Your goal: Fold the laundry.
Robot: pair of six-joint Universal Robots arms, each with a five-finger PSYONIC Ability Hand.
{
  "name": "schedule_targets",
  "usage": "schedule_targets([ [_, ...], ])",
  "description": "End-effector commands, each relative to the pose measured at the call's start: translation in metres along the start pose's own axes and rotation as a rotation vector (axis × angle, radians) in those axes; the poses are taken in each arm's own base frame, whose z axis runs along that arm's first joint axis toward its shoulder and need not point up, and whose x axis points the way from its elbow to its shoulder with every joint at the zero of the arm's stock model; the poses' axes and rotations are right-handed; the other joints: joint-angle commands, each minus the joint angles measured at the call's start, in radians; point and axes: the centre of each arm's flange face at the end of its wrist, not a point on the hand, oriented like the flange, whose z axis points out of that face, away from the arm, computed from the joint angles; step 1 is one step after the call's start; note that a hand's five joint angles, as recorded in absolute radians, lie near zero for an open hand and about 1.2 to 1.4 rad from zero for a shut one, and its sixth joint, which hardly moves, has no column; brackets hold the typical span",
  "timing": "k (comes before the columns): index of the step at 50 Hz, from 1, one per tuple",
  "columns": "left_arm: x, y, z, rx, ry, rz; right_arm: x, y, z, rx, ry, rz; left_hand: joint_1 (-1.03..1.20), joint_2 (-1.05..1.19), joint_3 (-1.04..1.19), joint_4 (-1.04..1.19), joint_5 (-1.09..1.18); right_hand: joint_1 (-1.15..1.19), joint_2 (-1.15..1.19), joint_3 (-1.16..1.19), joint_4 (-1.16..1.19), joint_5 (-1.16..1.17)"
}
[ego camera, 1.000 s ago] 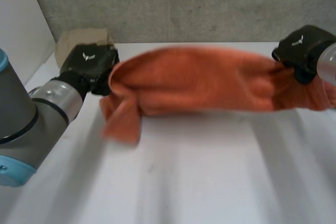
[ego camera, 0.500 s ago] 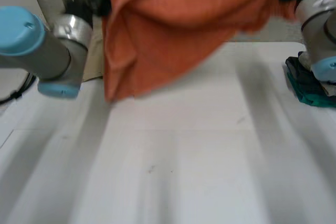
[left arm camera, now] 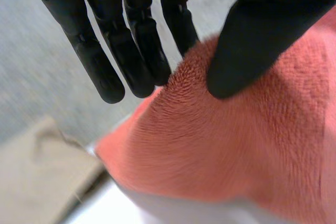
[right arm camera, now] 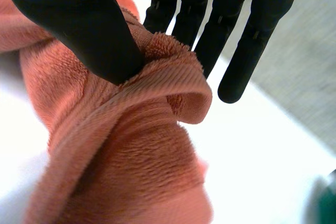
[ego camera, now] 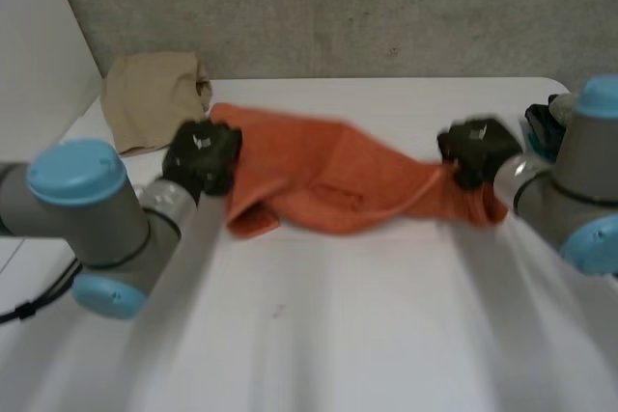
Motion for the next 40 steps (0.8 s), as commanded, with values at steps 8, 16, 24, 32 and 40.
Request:
schedule_targets([
  [8, -0.002, -0.020, -0.045, -0.012, -0.017, 0.002, -0.012, 0.023, -0.026, -0.092, -0.040, -0.001, -0.631, -0.672, -0.687, -0.693, -0.666, 0.307, 0.228, 0.209, 0.199, 0.239],
  [16, -0.008, 0.009, -0.081, -0.183, -0.053, -0.159, -0.010, 0.027, -0.029, -0.107, -0.032, -0.002, -0.256, -0.296, -0.311, -0.317, -0.290, 0.307, 0.228, 0.209, 0.199, 0.239],
  [24, -0.006, 0.043, -0.069, -0.290, -0.038, -0.244, -0.012, 0.027, -0.029, -0.104, -0.039, -0.002, -0.346, -0.387, -0.402, -0.408, -0.381, 0.307, 0.228, 0.209, 0.199, 0.239],
  [32, -0.012, 0.047, -0.035, -0.256, -0.045, -0.239, -0.016, 0.031, -0.031, -0.114, -0.048, -0.001, -0.361, -0.401, -0.417, -0.423, -0.396, 0.307, 0.228, 0.209, 0.199, 0.239],
  [40, -0.012, 0.057, -0.005, -0.233, -0.056, -0.228, -0.017, 0.036, -0.033, -0.128, -0.050, 0.003, -0.159, -0.200, -0.215, -0.221, -0.194, 0.307, 0.228, 0.209, 0.199, 0.239],
])
